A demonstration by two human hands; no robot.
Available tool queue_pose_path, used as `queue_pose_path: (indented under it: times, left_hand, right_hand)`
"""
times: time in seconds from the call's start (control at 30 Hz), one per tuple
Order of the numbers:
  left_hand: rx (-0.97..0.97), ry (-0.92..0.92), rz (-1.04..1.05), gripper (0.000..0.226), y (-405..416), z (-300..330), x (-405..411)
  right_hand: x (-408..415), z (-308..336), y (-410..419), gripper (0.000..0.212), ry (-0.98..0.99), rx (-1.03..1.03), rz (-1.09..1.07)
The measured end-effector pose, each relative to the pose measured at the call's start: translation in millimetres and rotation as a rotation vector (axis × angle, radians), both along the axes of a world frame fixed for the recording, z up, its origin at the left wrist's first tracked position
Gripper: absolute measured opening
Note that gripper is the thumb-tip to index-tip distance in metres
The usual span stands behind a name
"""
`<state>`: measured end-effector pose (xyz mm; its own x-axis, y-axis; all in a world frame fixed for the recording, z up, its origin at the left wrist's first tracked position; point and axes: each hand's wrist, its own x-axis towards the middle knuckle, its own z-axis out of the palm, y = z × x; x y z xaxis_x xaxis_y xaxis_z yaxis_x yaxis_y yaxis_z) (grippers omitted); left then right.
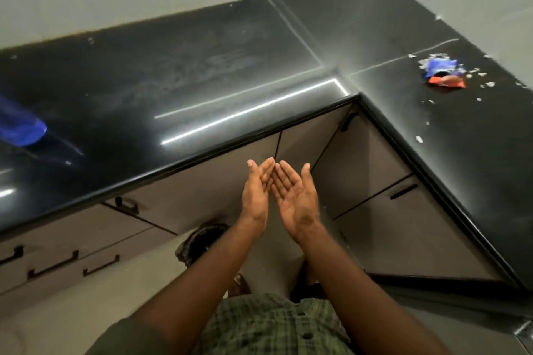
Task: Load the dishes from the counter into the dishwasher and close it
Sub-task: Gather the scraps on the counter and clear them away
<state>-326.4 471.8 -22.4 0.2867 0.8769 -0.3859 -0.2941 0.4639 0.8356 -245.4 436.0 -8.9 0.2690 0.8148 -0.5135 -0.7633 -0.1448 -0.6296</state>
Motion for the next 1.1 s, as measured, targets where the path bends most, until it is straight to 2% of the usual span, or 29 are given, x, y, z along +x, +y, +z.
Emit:
queue_pose_path:
  times: [0.13, 0.37, 0.47, 0.53, 0.6, 0.67, 0.77, 0.9, 1.1]
  left_hand:
    - [0.066, -0.012, -0.131, 0.079, 7, 19, 57]
    - [0.152, 0.032, -0.214, 0.067, 31, 39, 161]
    - [0.204, 0.107, -0.296, 0.053, 41, 43, 215]
    - [0.293, 0.198, -0.360, 0.045, 48, 43, 245]
    - [0.426, 0.333, -0.450, 0.043, 53, 42, 271]
    - [0.517, 0.427, -0.501, 0.042, 57, 39, 291]
    - [0.574, 0.487, -0.561, 0.044, 63, 30, 326]
    - [0.727, 0.638, -0.679, 0.049, 73, 19, 355]
    - [1.018, 0.934, -0.728, 0.049, 115, 13, 389]
  right_hand:
    - [58, 15, 2, 0.072, -0.030, 0.042, -0.106]
    - [164, 29, 23, 0.064, -0.185, 0.031, -0.176]
    - [223, 32, 40, 0.036, -0.387, -0.064, -0.295]
    - [264, 30, 43, 0.026, -0.693, -0.134, -0.311]
    - [302, 22, 38, 0.033, -1.063, -0.195, -0.205]
    - [331, 11, 31, 0.041, -1.405, -0.277, 0.006]
    - [362, -8, 21, 0.052, -1.720, -0.451, 0.355]
    - [383, -21, 23, 0.061, -1.873, -0.593, 0.472]
    - [426, -22, 50, 0.062, -1.870, -0.726, 0.372]
